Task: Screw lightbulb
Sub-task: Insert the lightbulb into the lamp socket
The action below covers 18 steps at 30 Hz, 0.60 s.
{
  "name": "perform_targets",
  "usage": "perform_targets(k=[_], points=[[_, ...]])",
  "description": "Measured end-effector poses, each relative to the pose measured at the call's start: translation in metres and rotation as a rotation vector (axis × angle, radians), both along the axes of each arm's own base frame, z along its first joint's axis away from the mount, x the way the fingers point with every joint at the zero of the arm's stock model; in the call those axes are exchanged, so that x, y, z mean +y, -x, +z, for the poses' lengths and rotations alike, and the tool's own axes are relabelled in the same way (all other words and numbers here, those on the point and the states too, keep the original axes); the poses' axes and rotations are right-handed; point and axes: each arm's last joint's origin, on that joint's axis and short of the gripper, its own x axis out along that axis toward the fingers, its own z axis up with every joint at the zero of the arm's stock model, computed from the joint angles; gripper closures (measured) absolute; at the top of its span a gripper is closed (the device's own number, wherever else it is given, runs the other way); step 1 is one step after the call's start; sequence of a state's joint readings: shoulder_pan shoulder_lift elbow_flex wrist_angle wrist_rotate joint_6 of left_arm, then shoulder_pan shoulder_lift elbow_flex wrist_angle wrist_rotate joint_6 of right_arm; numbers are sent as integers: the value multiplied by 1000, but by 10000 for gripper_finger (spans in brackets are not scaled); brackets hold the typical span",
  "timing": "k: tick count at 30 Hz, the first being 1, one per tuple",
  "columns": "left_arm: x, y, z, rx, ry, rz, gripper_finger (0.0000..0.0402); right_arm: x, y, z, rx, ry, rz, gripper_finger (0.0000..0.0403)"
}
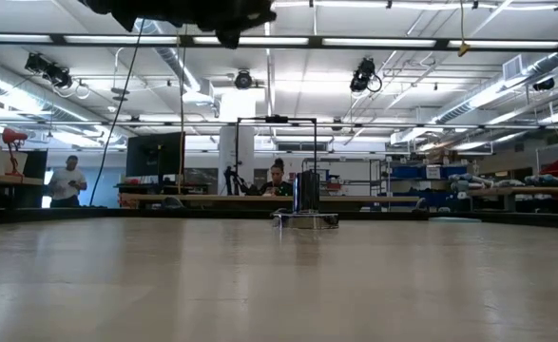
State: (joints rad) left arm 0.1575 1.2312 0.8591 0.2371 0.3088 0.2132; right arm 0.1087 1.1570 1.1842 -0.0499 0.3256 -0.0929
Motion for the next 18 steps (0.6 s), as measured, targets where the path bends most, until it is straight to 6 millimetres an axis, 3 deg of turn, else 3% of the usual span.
perform_targets(k=[5,10,18], points=[[12,2,7,-69,44,-38,303,-2,-7,-14,46,4,-9,117],[23,4,10,-91,65,-13,303,-6,-19,-58,100,-19,-30,115],[29,4,14,-145,42,-2,303,-8,-19,-113,-158,-97,-29,115]])
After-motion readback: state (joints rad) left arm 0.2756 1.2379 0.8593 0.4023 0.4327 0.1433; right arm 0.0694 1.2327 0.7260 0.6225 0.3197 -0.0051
